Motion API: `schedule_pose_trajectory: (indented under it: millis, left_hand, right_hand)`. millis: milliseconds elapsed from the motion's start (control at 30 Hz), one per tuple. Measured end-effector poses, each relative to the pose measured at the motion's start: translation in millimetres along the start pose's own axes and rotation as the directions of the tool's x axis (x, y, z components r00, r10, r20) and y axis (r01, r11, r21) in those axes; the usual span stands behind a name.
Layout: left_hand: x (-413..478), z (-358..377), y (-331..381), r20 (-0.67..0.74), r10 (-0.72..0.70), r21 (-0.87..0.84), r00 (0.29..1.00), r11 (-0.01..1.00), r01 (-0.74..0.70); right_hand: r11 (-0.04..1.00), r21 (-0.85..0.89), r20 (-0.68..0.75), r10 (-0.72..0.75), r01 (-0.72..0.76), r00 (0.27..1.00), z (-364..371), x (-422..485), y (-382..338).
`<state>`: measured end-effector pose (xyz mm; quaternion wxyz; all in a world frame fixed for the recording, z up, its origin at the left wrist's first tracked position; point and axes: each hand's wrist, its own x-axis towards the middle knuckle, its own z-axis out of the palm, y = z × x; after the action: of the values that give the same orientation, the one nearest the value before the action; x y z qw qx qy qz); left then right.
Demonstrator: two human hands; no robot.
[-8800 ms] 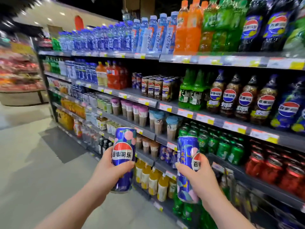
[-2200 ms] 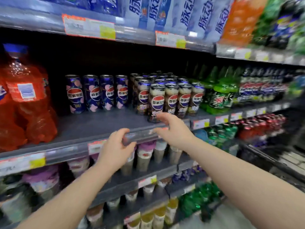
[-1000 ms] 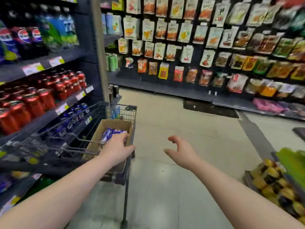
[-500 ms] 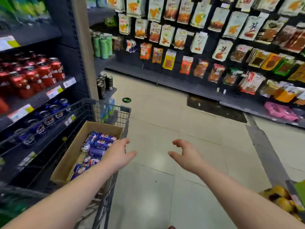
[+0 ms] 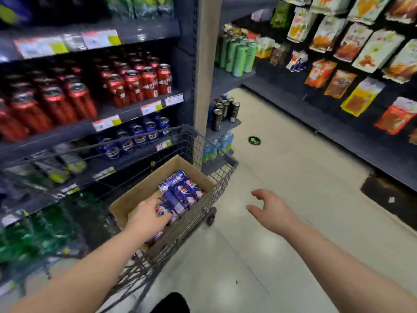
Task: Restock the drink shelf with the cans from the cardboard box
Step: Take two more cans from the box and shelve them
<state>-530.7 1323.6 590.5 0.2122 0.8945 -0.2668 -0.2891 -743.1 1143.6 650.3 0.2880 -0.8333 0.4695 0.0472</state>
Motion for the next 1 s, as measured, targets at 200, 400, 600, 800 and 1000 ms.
schedule_pose_trajectory:
  millis: [200, 400, 600, 800, 1000]
  left_hand:
    - [26, -18, -35, -0.034, -0.257, -0.034, 0.966, 0.966, 0.256]
    - [84, -25, -71, 0.025, -0.370, -0.020, 0.929, 0.929, 0.370]
    - [143, 4, -107, 0.088, -0.409, -0.061, 0.908, 0.908, 0.415]
    - [172, 63, -138, 0.183, -0.541, -0.212, 0.821, 0.794, 0.570]
    - [193, 105, -141, 0.266, -0.699, -0.331, 0.663, 0.580, 0.744]
  right_hand:
    - [0.979, -0.064, 0.175, -0.182, 0.196, 0.967, 21, 81, -50]
    - [0.949, -0.166, 0.310, -0.207, 0.267, 0.928, 42, 156, -94]
    - [0.924, -0.236, 0.413, -0.184, 0.300, 0.892, 79, 228, -114]
    - [0.904, -0.239, 0.588, -0.156, 0.355, 0.794, 139, 283, -103]
    - [0.851, -0.298, 0.712, -0.103, 0.432, 0.694, 192, 340, -91]
